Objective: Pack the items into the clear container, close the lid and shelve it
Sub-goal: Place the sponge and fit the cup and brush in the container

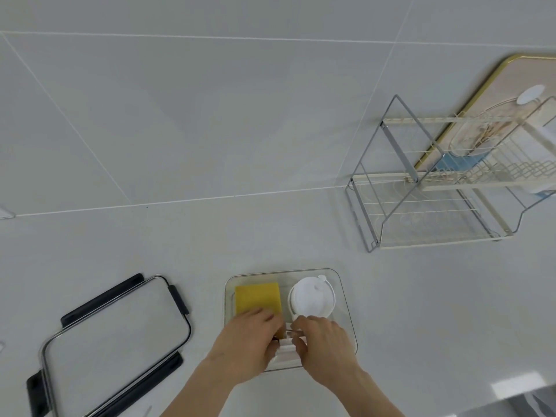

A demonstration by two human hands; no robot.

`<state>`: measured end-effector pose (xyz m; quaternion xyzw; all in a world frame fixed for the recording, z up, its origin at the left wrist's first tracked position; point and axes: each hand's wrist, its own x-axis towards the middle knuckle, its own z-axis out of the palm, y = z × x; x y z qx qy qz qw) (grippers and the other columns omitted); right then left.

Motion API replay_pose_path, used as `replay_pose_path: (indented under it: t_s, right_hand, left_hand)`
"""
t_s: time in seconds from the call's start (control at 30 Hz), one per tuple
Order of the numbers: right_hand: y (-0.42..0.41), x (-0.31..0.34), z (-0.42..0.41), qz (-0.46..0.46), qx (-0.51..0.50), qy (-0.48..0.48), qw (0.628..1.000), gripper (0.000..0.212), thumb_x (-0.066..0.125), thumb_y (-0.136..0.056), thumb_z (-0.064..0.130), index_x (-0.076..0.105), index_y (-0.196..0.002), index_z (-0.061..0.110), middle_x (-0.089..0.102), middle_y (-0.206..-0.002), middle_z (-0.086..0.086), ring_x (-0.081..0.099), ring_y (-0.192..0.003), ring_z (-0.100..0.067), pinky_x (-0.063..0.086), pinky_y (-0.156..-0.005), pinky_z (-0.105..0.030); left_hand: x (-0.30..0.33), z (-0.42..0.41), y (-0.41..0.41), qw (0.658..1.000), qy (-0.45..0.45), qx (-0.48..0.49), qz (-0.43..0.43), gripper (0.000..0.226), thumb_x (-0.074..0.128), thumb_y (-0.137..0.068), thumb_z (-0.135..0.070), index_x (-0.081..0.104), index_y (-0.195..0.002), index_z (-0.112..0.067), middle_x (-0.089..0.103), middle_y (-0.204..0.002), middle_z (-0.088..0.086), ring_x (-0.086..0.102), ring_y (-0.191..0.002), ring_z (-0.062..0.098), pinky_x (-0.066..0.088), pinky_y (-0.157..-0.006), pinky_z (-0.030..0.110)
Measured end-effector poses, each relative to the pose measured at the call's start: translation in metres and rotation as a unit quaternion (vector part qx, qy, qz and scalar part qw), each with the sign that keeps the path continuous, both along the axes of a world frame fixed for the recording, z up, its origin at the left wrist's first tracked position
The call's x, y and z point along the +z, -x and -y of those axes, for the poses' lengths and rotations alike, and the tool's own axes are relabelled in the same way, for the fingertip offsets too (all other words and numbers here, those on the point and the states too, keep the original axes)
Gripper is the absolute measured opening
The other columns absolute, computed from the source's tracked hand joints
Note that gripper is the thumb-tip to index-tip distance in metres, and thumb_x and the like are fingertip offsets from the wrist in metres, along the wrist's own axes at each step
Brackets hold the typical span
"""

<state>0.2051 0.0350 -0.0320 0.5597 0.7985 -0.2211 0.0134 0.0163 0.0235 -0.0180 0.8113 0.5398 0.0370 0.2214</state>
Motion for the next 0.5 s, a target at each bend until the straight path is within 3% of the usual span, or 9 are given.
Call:
replay_pose_path:
  t_s: [0.17, 0.3, 0.5]
  right_hand:
    - [0.0, -0.002, -0.001, -0.013, -0.01, 0.045, 0.999, 0.033, 0.051, -0.096, 0.035, 0.055, -0.128, 0.03, 0.066, -0.122, 0.01, 0.061, -0.112, -0.019, 0.05, -0.087, -0.036]
    - [-0.006, -0.002, 0.003, -0.002, -0.016, 0.058, 0.998, 0.032, 0.048, -0.096, 0.034, 0.056, -0.127, 0.03, 0.067, -0.119, 0.007, 0.06, -0.111, -0.023, 0.049, -0.085, -0.037]
    - [-0.006, 0.001, 0.003, 0.019, -0.021, 0.058, 0.998, 0.026, 0.05, -0.096, 0.031, 0.06, -0.119, 0.023, 0.066, -0.117, 0.002, 0.056, -0.111, -0.023, 0.047, -0.084, -0.036]
  left_hand:
    - [-0.002, 0.005, 0.001, 0.998, 0.041, 0.028, -0.036, 0.033, 0.055, -0.089, -0.042, 0.05, -0.12, -0.03, 0.057, -0.114, -0.007, 0.054, -0.104, 0.02, 0.042, -0.079, 0.031]
    - [-0.004, 0.007, -0.002, 0.993, 0.044, 0.023, -0.104, 0.035, 0.058, -0.088, -0.045, 0.052, -0.115, -0.025, 0.061, -0.109, -0.003, 0.057, -0.1, 0.024, 0.04, -0.078, 0.034]
    - [-0.004, 0.006, -0.01, 0.985, 0.054, 0.04, -0.157, 0.041, 0.047, -0.088, -0.057, 0.055, -0.105, -0.021, 0.064, -0.105, -0.001, 0.058, -0.099, 0.025, 0.034, -0.076, 0.035]
